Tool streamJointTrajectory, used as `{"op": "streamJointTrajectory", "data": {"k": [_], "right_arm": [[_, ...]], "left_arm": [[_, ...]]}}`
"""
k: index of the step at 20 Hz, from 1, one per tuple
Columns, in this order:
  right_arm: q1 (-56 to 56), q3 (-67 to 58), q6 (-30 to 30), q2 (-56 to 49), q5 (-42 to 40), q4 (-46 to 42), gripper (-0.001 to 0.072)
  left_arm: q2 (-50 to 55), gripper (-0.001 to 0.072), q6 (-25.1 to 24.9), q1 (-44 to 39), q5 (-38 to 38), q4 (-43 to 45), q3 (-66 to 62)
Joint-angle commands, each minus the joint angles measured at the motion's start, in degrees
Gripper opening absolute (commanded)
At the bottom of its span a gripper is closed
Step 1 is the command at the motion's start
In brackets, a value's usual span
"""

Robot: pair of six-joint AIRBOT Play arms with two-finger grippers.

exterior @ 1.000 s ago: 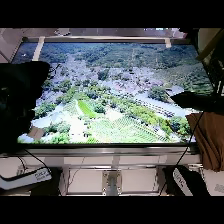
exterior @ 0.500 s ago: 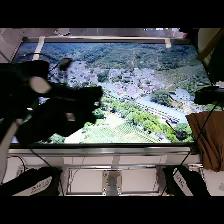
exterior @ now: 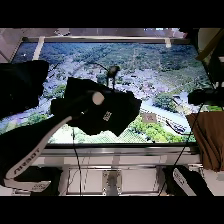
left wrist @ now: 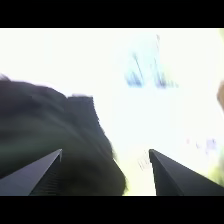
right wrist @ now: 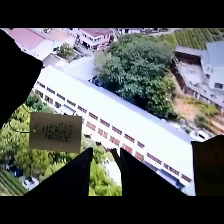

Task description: Fold the clothes and pants, and hang the long-sleeved shirts on hangers.

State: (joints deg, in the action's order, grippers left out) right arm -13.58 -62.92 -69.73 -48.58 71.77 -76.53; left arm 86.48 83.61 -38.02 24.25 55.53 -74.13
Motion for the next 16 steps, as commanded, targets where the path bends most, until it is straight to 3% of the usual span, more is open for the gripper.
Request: {"op": "streamJointTrajectory", "data": {"k": [1,2,3,4,6,8,11,13,15,16], "right_arm": [[0.1,8.8,0.0,-2.4,0.3,10.9,0.0284],[0.1,12.3,0.0,-2.4,0.7,15.2,0.033],[0.1,16.0,0.0,-2.4,0.7,20.2,0.0355],[0.3,19.3,0.0,-2.4,0.7,25.1,0.0356],[2.8,25.5,0.2,-2.4,0.0,32.8,0.0356],[8.3,30.3,0.2,-2.4,-4.0,36.5,0.0356],[18.6,33.2,-0.4,-3.1,-14.1,36.8,0.0362],[23.8,33.1,-1.6,-3.7,-19.2,38.8,0.045],[27.4,33.1,-1.9,-3.7,-21.5,39.2,0.0451],[28.5,33.1,-2.4,-3.7,-21.5,39.2,0.0451]], "left_arm": [[-7.0,0.0593,0.4,13.6,13.1,4.7,-1.5],[-9.8,0.0566,0.5,19.4,20.7,8.7,-1.4],[-12.0,0.0479,0.7,24.6,27.6,11.8,-1.2],[-14.1,0.0437,1.2,30.0,34.2,14.4,-0.3],[-18.8,0.0436,1.0,39.3,41.9,16.3,4.9],[-25.0,0.0436,1.1,47.0,40.2,16.2,15.2],[-32.0,0.0437,2.2,55.8,31.5,15.1,31.4],[-32.5,0.0442,3.4,61.0,26.3,8.4,39.1],[-30.6,0.068,1.1,64.9,21.1,-3.0,43.4],[-28.6,0.072,-2.1,65.9,19.6,-8.2,43.8]]}}
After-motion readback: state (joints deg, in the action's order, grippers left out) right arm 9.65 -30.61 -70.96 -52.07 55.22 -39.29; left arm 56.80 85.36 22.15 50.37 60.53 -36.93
